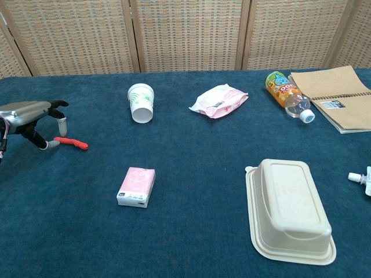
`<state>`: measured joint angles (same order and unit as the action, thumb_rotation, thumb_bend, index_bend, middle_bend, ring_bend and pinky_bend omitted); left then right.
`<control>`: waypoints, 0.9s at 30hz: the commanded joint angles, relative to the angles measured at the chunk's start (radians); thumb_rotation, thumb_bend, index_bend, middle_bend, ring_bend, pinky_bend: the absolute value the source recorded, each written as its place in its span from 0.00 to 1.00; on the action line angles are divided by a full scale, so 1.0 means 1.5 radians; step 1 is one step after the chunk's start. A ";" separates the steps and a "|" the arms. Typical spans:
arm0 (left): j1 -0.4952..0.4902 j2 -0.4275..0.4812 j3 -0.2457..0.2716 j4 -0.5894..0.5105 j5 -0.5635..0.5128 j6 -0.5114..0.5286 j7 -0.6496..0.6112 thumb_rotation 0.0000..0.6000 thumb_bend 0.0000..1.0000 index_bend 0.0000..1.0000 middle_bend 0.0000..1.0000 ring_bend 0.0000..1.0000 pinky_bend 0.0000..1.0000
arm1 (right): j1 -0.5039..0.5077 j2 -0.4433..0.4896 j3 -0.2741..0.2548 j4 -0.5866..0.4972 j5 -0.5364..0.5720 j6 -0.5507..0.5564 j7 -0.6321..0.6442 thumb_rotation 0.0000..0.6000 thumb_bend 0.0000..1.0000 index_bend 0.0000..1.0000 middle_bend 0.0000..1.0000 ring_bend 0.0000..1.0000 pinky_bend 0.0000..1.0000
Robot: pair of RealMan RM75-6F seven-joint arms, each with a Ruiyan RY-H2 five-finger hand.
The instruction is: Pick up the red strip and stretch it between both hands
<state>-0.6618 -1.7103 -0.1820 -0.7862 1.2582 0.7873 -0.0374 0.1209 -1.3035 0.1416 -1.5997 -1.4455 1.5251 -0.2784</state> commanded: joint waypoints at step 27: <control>-0.010 -0.017 0.001 0.007 -0.013 0.003 0.009 1.00 0.42 0.54 0.00 0.00 0.00 | 0.002 0.004 -0.002 -0.003 0.008 -0.005 0.006 1.00 0.00 0.00 0.00 0.00 0.00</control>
<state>-0.6775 -1.7372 -0.1806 -0.7734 1.2403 0.7920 -0.0248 0.1233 -1.2981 0.1390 -1.6044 -1.4334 1.5172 -0.2699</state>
